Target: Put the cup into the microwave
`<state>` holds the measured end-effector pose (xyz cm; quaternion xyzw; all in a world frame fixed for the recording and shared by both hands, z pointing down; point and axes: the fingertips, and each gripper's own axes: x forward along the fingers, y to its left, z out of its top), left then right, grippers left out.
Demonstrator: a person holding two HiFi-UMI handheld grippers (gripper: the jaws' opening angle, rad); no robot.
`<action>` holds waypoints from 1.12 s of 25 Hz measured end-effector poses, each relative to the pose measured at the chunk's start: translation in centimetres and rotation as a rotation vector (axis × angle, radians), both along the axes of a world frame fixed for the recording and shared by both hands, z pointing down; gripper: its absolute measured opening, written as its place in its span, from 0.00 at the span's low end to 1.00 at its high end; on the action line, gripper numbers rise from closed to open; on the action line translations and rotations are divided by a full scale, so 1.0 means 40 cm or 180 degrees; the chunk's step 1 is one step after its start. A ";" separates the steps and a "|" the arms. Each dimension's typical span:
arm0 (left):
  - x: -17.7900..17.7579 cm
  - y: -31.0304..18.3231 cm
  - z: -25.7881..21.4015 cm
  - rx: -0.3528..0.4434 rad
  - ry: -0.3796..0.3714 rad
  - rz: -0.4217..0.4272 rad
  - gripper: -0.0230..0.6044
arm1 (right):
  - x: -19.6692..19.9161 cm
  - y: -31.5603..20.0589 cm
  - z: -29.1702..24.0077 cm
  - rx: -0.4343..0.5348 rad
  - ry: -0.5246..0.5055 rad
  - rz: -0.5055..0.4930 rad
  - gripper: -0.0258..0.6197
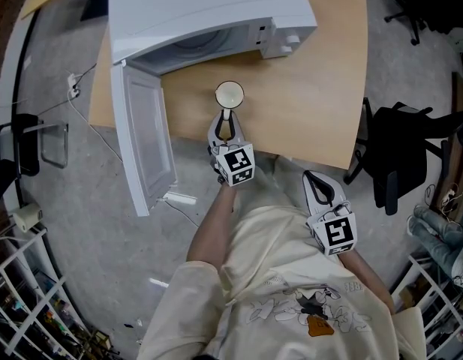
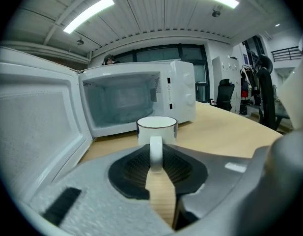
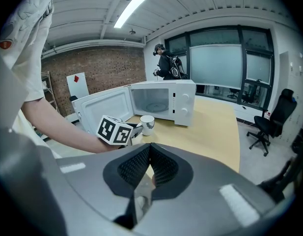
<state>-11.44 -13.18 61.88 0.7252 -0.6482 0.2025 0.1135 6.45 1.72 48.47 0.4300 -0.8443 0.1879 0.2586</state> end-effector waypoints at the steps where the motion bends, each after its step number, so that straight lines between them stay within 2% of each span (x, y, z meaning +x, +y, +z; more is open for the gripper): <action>1: -0.003 0.001 -0.005 0.0004 0.0016 -0.0005 0.15 | -0.001 -0.002 -0.001 0.0015 -0.0004 0.0000 0.05; 10: -0.045 -0.022 -0.091 0.0180 0.0190 -0.0158 0.15 | -0.013 -0.003 -0.002 0.0043 -0.0020 -0.0018 0.05; 19: -0.101 -0.162 -0.187 0.0360 0.0291 -0.0391 0.15 | -0.032 -0.031 -0.005 0.0072 -0.0047 0.0005 0.05; 28: -0.138 -0.263 -0.222 0.0347 0.0291 -0.0454 0.15 | -0.106 -0.176 -0.037 0.0406 -0.0260 0.0042 0.05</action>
